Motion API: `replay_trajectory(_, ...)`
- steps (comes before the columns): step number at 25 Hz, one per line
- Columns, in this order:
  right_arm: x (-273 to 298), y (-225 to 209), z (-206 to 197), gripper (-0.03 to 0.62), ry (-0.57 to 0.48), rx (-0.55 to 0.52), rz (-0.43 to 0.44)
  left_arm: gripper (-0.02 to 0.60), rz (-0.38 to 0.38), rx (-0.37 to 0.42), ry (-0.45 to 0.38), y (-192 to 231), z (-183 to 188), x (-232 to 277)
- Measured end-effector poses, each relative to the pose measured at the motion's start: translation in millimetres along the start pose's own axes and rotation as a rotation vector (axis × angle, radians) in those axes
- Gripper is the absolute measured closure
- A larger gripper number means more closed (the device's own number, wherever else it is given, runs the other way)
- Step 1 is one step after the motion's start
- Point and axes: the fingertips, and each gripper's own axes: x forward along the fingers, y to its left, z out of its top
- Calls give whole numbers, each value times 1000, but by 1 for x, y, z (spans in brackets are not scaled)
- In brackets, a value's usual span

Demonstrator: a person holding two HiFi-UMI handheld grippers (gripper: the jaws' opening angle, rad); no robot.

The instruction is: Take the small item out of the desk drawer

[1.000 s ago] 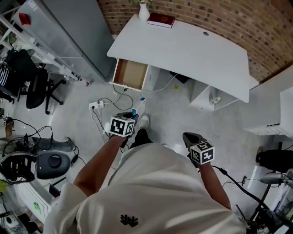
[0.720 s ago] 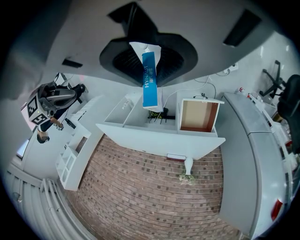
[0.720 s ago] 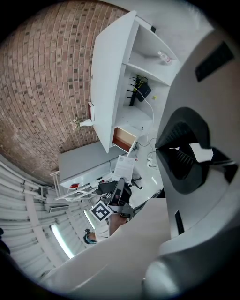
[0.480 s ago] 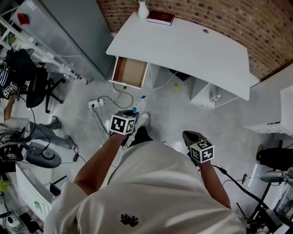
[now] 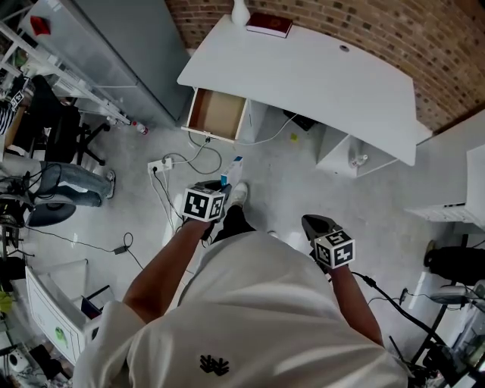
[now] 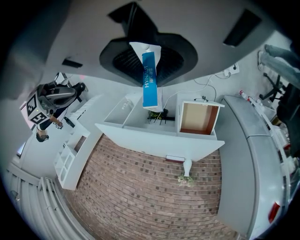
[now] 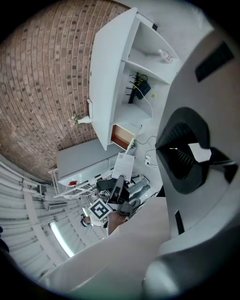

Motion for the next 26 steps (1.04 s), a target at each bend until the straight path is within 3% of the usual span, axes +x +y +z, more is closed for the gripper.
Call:
replay_trajectory(18,12,-5,1,565,27,12,0,486,12,-8,29,19,8,13)
replay_trajectory(26,38,-27,21,565,41,17,-12,486,19,-3,34,49,39,39)
